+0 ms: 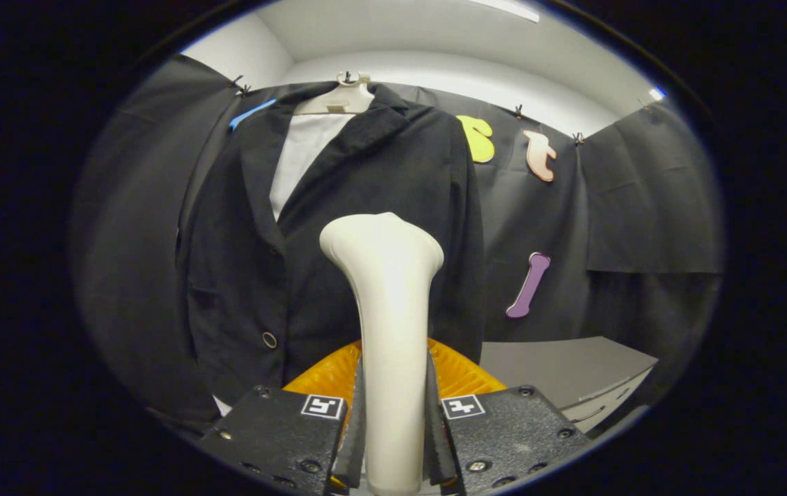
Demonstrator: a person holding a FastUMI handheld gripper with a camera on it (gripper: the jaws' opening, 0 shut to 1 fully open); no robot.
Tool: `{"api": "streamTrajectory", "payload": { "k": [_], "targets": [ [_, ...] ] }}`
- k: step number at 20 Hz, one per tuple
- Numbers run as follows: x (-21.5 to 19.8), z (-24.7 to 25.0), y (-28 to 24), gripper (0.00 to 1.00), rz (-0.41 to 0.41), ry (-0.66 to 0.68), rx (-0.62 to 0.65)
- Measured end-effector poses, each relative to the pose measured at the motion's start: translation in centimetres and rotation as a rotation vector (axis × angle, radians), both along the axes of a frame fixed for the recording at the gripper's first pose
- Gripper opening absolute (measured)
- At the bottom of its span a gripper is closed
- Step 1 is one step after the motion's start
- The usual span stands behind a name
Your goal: Iron the clothes twice with a garment steamer, once on the left side and once on the right side.
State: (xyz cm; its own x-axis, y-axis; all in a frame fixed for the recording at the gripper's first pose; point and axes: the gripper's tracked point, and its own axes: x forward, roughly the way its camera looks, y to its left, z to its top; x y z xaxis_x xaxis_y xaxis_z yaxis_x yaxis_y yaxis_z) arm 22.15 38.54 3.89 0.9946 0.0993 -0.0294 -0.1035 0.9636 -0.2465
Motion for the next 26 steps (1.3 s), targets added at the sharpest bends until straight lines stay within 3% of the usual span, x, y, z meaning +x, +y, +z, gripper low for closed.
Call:
{"api": "streamTrajectory", "payload": {
  "k": [26],
  "targets": [
    [-3.1,-14.4,-2.4,0.38,-0.082,0.249,-0.126]
  ]
}}
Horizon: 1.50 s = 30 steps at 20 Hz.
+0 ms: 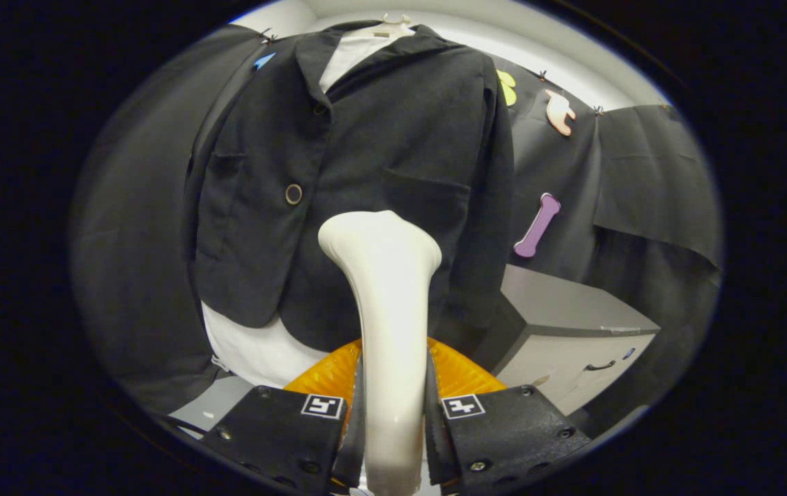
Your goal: Iron the clothes twice with a garment steamer, once on the left side and once on the right side.
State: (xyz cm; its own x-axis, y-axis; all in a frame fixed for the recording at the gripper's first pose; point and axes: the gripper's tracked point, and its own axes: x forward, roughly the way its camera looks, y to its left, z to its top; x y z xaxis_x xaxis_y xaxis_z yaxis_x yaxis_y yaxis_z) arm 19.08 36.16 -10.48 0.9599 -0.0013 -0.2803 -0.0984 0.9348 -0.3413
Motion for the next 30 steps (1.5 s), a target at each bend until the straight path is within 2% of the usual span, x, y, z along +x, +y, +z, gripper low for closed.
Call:
{"api": "streamTrajectory", "payload": {
  "k": [15,19,23,30],
  "targets": [
    [-2.9,-9.6,-2.6,0.38,-0.052,0.154,-0.092],
    [-3.6,-11.2,-2.7,0.39,-0.044,0.178,-0.095],
    [-5.1,-9.7,-2.8,0.39,-0.029,0.151,-0.053],
    [-7.9,-2.2,-5.1,0.39,-0.059,0.021,0.037]
  ]
}}
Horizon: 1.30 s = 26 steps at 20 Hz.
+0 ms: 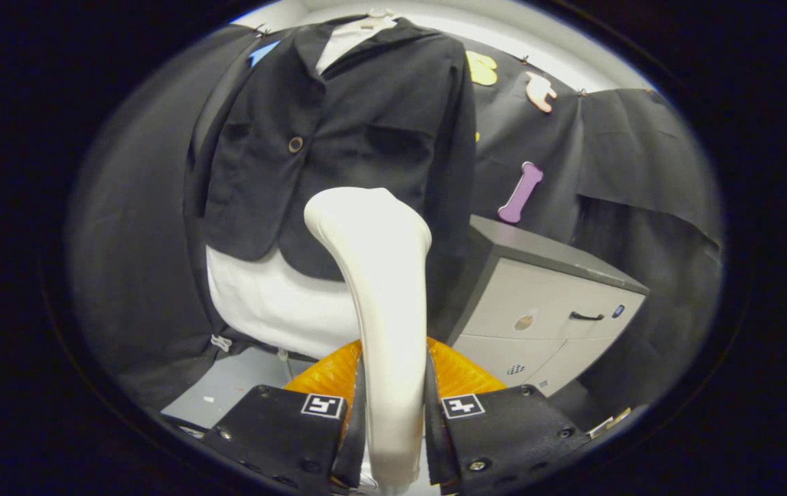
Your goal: Iron the clothes twice with a garment steamer, once on the left side and once on the right side.
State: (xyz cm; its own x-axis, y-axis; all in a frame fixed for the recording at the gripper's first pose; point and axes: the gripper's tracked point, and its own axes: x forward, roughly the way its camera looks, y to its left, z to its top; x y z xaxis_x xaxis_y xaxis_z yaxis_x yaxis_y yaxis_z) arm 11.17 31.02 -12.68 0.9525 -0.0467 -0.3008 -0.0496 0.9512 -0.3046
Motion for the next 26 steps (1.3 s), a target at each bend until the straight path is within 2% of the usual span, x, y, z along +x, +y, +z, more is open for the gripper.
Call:
{"api": "streamTrajectory", "payload": {
  "k": [6,12,17,26],
  "targets": [
    [-1.1,8.4,2.7,0.39,0.044,-0.147,0.069],
    [0.7,17.0,9.9,0.39,0.161,-0.314,0.146],
    [3.0,22.8,16.1,0.39,0.261,-0.387,0.244],
    [5.5,30.8,25.1,0.38,0.388,-0.560,0.248]
  ]
}}
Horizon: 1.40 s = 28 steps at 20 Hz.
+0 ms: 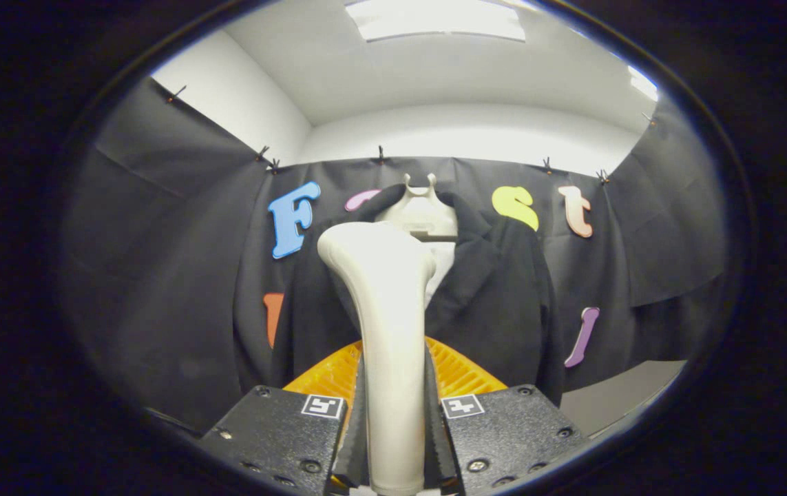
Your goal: Iron the clothes twice with a garment steamer, once on the left side and once on the right side.
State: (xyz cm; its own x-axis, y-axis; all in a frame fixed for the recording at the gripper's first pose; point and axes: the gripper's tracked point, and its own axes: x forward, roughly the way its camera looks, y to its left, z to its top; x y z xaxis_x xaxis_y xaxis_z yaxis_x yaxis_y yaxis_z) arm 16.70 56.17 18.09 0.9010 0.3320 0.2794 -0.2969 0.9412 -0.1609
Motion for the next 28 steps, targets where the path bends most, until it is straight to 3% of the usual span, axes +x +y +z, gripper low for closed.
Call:
{"api": "streamTrajectory", "payload": {
  "k": [8,14,28],
  "targets": [
    [1.8,6.5,3.9,0.39,0.015,-0.143,0.030],
    [2.8,8.4,6.2,0.39,0.017,-0.193,-0.008],
    [3.7,-0.5,2.9,0.38,-0.053,-0.050,-0.084]
  ]
}}
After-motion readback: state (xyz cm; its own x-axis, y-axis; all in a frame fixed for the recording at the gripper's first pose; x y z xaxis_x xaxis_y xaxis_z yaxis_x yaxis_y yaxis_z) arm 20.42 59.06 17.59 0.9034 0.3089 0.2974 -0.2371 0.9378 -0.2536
